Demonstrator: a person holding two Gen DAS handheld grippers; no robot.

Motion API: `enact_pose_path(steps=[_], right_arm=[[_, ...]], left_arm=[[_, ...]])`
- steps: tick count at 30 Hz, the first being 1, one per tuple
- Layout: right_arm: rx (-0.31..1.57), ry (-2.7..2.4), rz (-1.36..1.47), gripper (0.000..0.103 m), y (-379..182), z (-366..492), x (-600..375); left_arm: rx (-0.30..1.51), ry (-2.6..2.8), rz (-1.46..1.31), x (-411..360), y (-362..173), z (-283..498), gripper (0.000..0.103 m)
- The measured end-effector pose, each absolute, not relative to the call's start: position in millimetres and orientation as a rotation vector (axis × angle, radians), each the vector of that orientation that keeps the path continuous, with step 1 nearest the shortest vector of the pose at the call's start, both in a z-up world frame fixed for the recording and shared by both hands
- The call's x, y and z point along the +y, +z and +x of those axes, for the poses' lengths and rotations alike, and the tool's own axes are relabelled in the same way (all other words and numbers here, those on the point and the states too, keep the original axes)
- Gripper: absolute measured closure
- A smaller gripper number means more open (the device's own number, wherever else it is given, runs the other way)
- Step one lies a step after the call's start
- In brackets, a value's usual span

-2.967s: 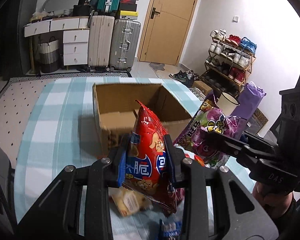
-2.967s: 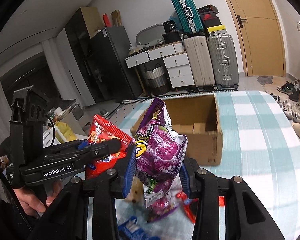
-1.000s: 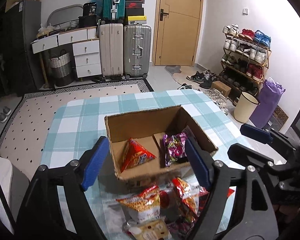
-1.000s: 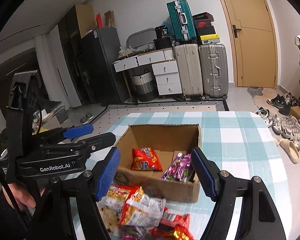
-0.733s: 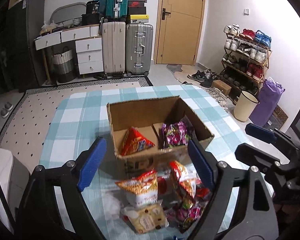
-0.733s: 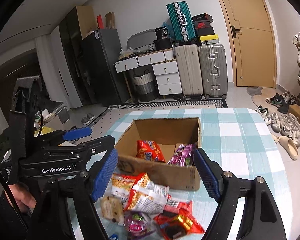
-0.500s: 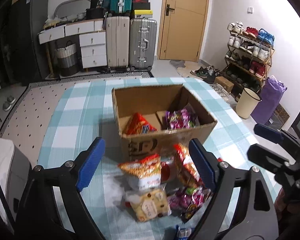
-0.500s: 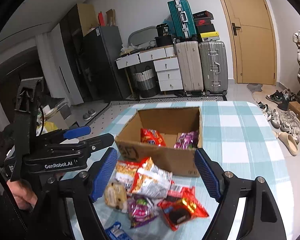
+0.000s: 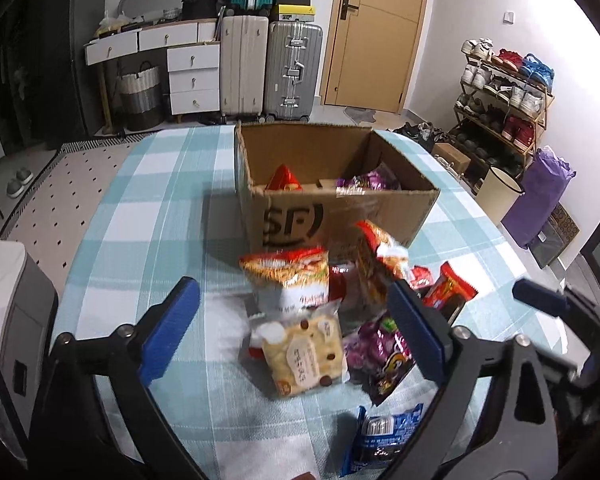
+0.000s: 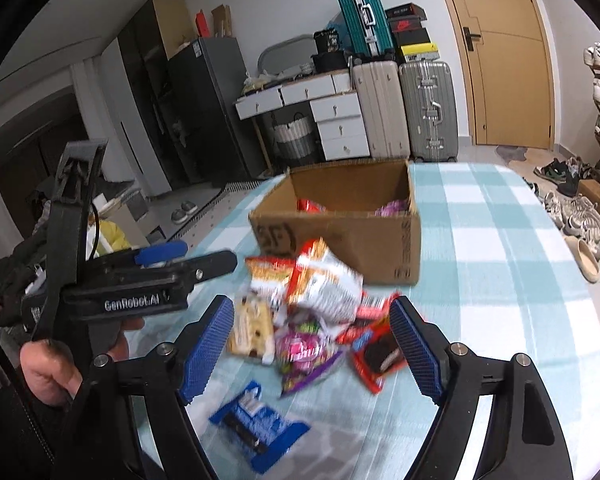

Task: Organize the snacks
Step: 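Close the right gripper on the blue biscuit pack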

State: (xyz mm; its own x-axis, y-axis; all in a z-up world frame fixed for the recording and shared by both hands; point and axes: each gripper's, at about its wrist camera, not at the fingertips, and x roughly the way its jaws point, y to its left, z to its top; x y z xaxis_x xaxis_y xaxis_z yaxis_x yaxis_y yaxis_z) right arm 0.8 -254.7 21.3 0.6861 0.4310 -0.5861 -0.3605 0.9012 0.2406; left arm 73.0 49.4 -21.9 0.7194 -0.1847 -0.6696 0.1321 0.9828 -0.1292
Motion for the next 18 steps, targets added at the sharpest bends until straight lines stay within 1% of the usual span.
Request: enact_pose_path(steps=[7,18], right_arm=[[0.750,0.472,0.125,0.021,-9,-17,-248],[0.842,0.522,0.113,0.021,-47,-29,-230]], left_arm=[[0.765,-0.173,-0.086,51,-41,70,0.002],[0.763,-0.182,-0.085,45,-40,72,0.001]])
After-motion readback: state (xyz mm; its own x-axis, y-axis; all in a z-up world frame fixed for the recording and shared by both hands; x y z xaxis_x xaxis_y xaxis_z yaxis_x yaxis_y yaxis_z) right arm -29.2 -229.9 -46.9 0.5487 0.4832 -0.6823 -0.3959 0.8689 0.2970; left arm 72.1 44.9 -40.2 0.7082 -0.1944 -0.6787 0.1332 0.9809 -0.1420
